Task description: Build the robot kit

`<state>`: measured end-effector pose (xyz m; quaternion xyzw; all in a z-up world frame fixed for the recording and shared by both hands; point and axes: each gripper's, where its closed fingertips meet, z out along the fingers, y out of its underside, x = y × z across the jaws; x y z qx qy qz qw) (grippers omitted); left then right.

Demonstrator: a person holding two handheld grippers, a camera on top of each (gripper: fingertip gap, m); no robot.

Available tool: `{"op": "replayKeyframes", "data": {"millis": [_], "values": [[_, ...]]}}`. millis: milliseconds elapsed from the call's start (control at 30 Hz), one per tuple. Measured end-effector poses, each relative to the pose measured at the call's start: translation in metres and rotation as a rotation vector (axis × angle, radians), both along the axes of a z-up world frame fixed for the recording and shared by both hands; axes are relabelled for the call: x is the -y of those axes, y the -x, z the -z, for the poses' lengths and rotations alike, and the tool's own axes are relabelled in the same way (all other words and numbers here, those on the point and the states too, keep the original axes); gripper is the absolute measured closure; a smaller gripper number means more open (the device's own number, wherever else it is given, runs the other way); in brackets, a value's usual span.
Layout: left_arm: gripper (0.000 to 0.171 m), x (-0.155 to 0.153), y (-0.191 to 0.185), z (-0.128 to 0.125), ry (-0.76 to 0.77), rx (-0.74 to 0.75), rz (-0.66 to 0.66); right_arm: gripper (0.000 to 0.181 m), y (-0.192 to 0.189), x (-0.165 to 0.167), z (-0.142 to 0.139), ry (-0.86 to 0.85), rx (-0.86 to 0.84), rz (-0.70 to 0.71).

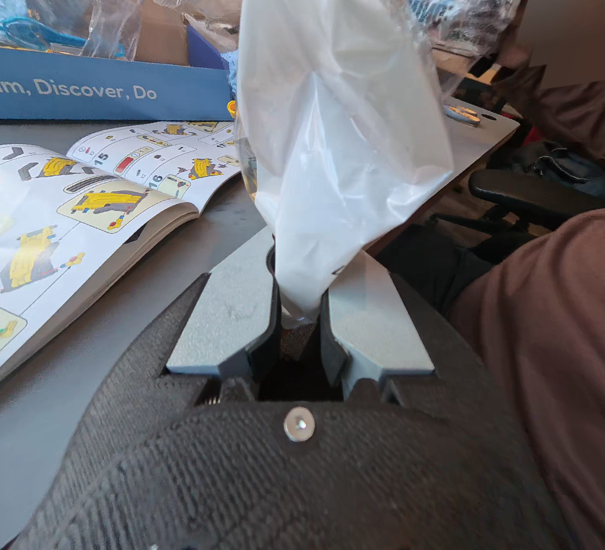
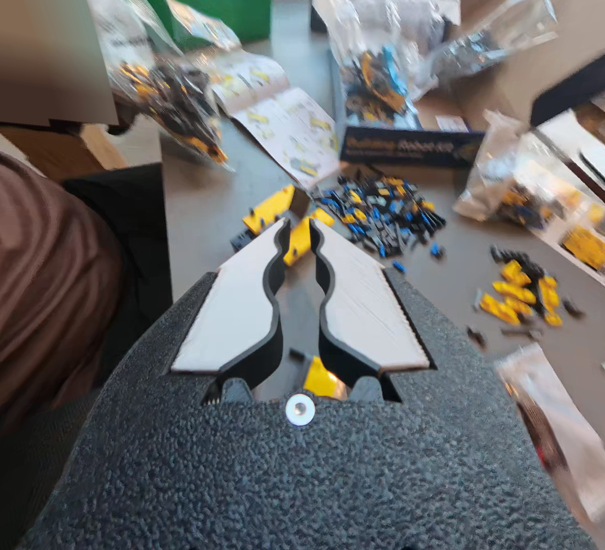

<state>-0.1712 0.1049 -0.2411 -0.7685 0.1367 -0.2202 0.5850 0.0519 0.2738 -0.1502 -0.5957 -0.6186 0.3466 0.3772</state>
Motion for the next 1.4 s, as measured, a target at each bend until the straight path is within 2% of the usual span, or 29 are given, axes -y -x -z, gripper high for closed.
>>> {"op": "replayKeyframes", "data": {"millis": [100,267,500,800,933,1133,1200,1300,1400], "values": [[0.153,-0.002,-0.002,0.001,-0.017,-0.016,0.035,0.166,0.045,0.032,-0.018,0.052,-0.104,-0.153],[0.154,0.001,-0.003,0.0,-0.048,-0.025,0.08,0.171,0.096,0.063,-0.039,0.056,-0.234,-0.332],[0.154,0.007,-0.001,0.001,-0.049,-0.001,0.097,0.171,0.151,0.067,-0.053,0.119,-0.313,-0.453],[0.154,0.008,0.011,0.001,-0.051,-0.011,0.059,0.17,0.171,0.079,-0.038,0.141,-0.243,-0.536],[0.153,0.005,0.007,0.0,-0.033,0.013,0.069,0.17,0.175,0.091,-0.035,0.149,-0.19,-0.507],[0.153,0.005,-0.004,0.001,-0.018,-0.021,0.09,0.17,0.174,0.143,-0.046,0.134,-0.064,-0.653],[0.153,0.006,-0.008,0.0,0.034,0.034,0.103,0.175,0.181,0.155,-0.044,0.095,0.006,-0.649],[0.153,0.015,-0.022,0.002,0.151,0.218,0.186,0.176,0.192,0.162,-0.027,-0.003,0.119,-0.612],[0.153,0.019,-0.028,0.004,0.149,0.179,0.194,0.175,0.2,0.169,-0.017,-0.004,0.175,-0.606]]}}
